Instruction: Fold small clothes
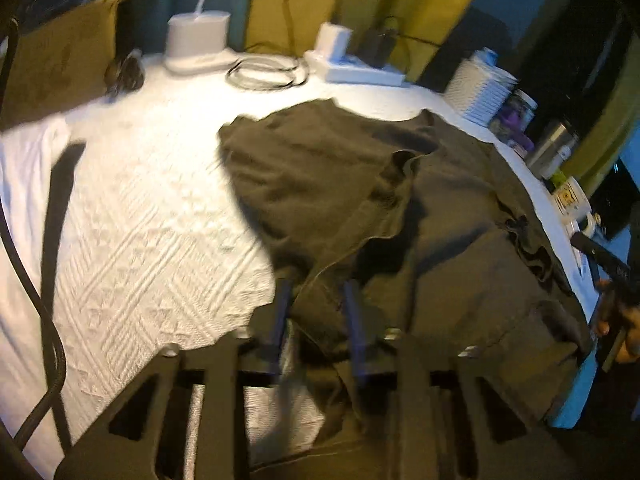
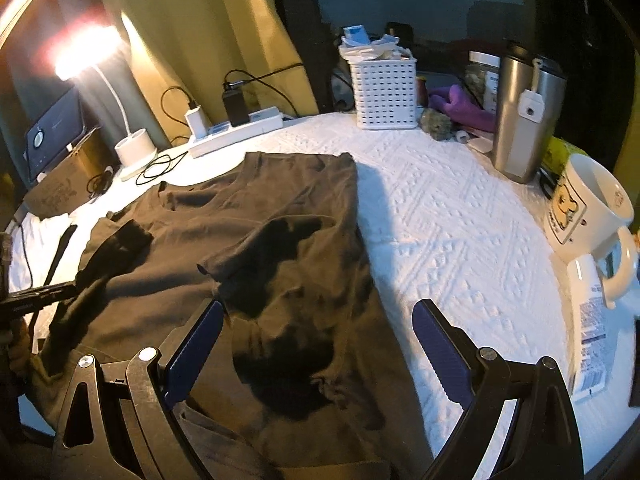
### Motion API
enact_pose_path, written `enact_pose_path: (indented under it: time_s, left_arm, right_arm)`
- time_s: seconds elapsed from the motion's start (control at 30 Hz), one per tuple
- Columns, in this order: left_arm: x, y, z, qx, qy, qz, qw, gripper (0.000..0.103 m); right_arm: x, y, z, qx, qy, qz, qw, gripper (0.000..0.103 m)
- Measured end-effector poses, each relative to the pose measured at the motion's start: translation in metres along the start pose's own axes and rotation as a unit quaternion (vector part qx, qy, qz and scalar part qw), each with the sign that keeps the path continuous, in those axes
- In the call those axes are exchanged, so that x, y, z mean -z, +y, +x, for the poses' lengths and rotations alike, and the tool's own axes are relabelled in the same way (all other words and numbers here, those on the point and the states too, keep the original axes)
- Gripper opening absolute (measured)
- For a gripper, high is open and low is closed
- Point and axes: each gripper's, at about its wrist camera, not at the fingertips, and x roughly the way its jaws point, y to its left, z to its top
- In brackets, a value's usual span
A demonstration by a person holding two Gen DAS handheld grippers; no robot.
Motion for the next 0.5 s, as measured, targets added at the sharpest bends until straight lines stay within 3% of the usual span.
enact_pose_path:
  time_s: [0.1, 0.27, 0.5]
  left_arm:
    - [0.000, -0.012, -0.006, 0.008, -0.009, 0.018, 0.9998, 0.007]
    - [0.001, -0.037, -0.010, 0.037, -0.013, 0.038, 0.9985, 0.004]
    - [0.008, -0.084, 0.014, 0.090, 0.036, 0.088, 0.9914, 0.004]
  right_arm:
    - [0.002, -0.003, -0.001, 0.001, 0.000, 0.006, 1.000, 0.096]
    - [0.003, -0.002, -0.002, -0.003, -0.002, 0.003, 1.000, 0.096]
    - [0.005, -0.006, -0.004, -0.005, -0.005, 0.007, 1.000, 0.096]
